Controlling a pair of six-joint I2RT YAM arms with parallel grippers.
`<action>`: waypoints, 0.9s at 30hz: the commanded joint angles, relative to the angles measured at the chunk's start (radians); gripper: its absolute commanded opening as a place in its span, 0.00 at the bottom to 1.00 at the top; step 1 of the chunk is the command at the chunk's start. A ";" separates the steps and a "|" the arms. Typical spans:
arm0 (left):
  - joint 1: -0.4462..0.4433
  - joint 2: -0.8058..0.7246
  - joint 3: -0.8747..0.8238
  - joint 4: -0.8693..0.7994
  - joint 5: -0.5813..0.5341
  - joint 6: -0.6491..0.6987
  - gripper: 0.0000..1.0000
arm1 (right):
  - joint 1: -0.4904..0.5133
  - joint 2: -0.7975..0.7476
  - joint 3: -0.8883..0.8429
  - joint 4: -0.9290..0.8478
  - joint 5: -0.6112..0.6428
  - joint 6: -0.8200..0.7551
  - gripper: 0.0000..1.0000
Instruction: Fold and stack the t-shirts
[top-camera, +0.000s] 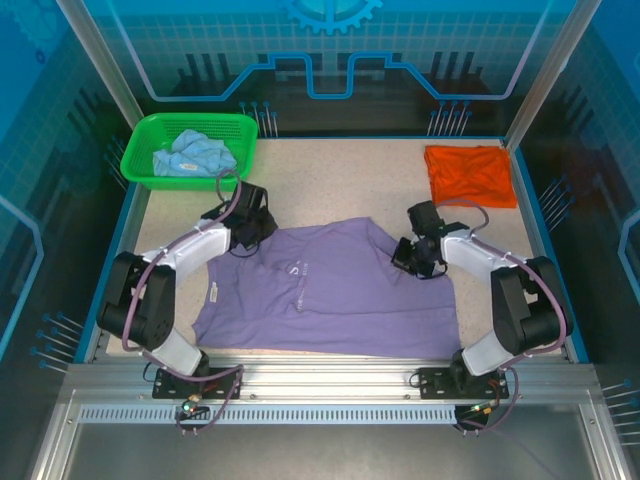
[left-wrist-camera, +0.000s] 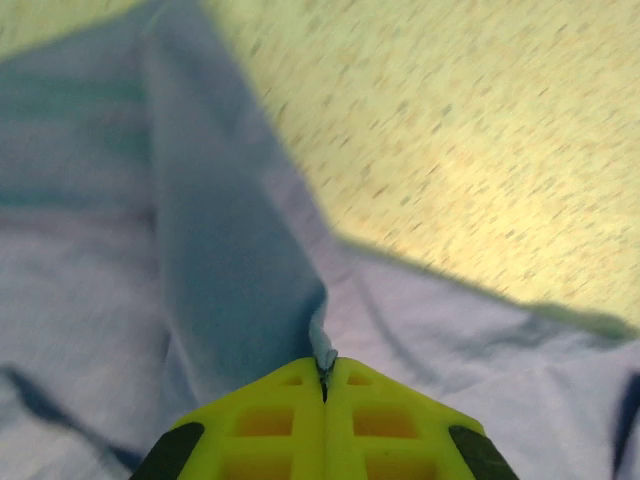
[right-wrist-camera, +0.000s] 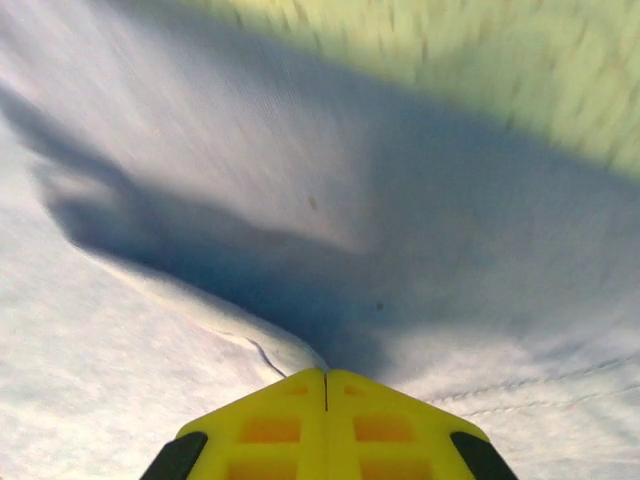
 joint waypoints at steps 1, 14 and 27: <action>0.029 0.065 0.135 -0.024 0.031 0.099 0.00 | -0.062 0.012 0.134 -0.047 0.059 -0.123 0.00; 0.108 0.344 0.536 -0.082 0.097 0.149 0.00 | -0.154 0.256 0.448 0.096 0.093 -0.466 0.00; 0.134 0.419 0.686 -0.105 0.096 0.236 0.00 | -0.244 0.333 0.493 0.102 0.110 -0.514 0.00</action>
